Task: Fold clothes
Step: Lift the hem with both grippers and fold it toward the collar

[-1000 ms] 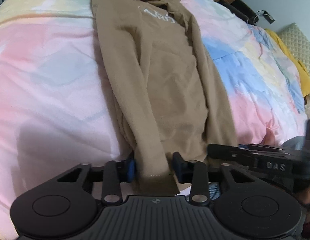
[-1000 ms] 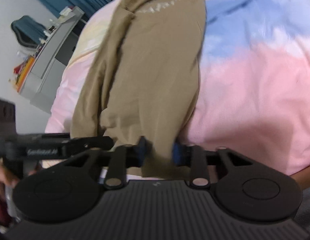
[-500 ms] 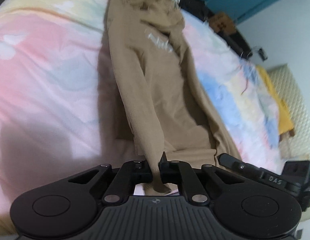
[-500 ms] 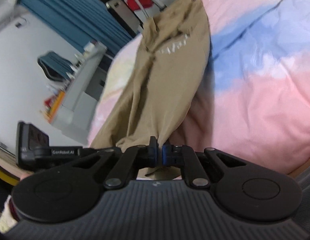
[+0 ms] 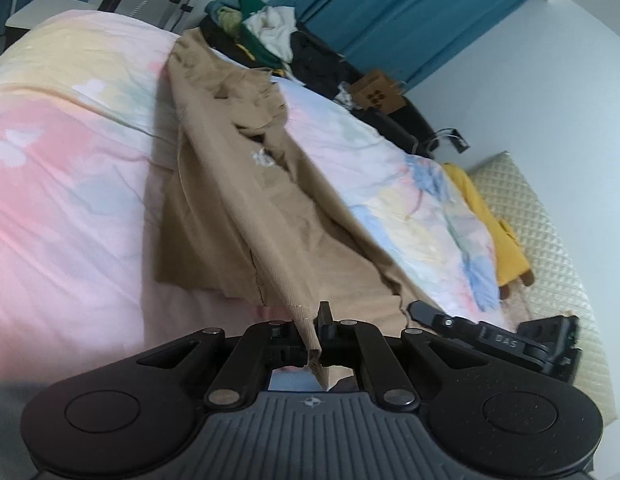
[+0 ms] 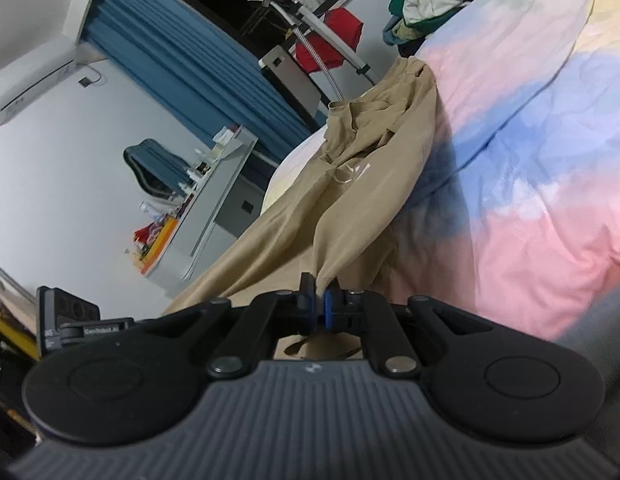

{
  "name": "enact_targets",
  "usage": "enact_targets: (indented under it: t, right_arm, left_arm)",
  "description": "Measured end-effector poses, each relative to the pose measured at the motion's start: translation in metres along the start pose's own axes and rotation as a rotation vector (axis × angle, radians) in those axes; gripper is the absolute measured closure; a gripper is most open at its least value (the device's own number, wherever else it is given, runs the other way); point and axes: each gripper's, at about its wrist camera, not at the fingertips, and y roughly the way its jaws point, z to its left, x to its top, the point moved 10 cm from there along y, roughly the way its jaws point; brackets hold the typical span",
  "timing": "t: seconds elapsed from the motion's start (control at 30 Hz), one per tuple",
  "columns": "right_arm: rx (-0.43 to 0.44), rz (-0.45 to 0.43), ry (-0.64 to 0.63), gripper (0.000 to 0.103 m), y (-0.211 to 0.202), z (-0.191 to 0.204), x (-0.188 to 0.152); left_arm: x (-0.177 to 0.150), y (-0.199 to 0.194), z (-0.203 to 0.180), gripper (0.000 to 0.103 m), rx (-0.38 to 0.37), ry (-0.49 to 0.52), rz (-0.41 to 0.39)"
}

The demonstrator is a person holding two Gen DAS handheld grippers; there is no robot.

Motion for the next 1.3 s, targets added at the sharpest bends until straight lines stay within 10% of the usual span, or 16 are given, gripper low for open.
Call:
enact_targets:
  t: [0.3, 0.53, 1.07, 1.3]
  right_arm:
    - [-0.01, 0.092, -0.045, 0.095, -0.063, 0.021, -0.047]
    - [-0.002, 0.066, -0.043, 0.095, -0.061, 0.025, -0.035]
    - [-0.061, -0.103, -0.105, 0.096, 0.058, 0.011, 0.134]
    - [-0.15, -0.098, -0.081, 0.096, 0.148, -0.038, 0.184]
  left_arm:
    - [-0.065, -0.036, -0.022, 0.099, -0.025, -0.007, 0.025]
    - [-0.052, -0.04, -0.021, 0.1, -0.024, 0.004, -0.025]
    - [0.159, 0.04, -0.004, 0.1, 0.074, 0.171, -0.281]
    - [0.228, 0.124, 0.063, 0.1, 0.164, 0.135, -0.26]
